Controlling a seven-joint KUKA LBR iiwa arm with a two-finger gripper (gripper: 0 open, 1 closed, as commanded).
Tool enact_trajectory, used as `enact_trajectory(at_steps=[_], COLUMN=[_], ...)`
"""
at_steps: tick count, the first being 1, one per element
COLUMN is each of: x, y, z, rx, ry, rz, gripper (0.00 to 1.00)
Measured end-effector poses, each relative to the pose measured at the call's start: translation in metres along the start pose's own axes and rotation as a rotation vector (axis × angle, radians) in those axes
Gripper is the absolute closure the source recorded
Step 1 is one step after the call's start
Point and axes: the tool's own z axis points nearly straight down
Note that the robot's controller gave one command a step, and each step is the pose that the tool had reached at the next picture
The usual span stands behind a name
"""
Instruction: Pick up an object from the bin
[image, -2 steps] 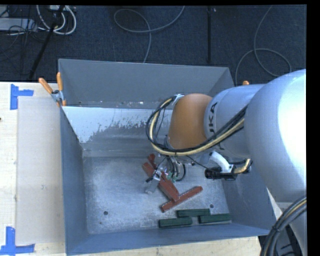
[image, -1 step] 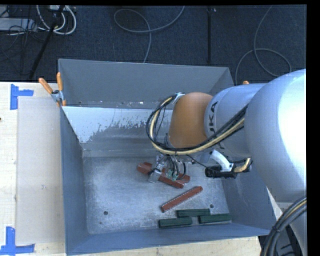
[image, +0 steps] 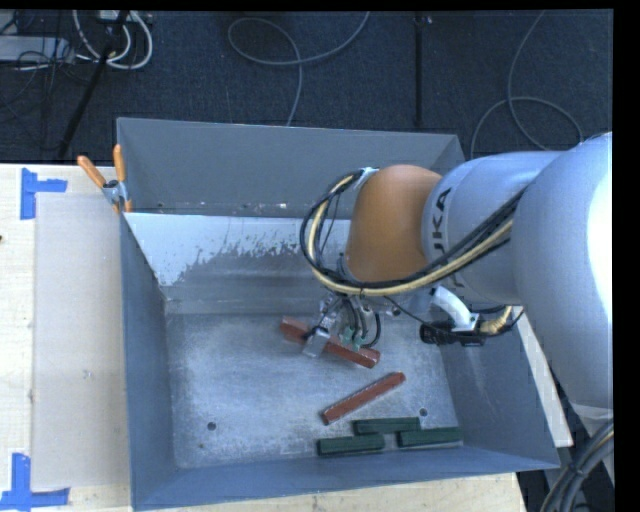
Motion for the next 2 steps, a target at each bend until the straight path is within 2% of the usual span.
enact_trajectory(at_steps=[1, 2], x=[-0.001, -0.002], y=[0.0, 0.0], z=[-0.015, -0.049], rx=[0.0, -0.001], ry=[0.001, 0.0], rz=[0.001, 0.001], gripper=[1.0, 1.0])
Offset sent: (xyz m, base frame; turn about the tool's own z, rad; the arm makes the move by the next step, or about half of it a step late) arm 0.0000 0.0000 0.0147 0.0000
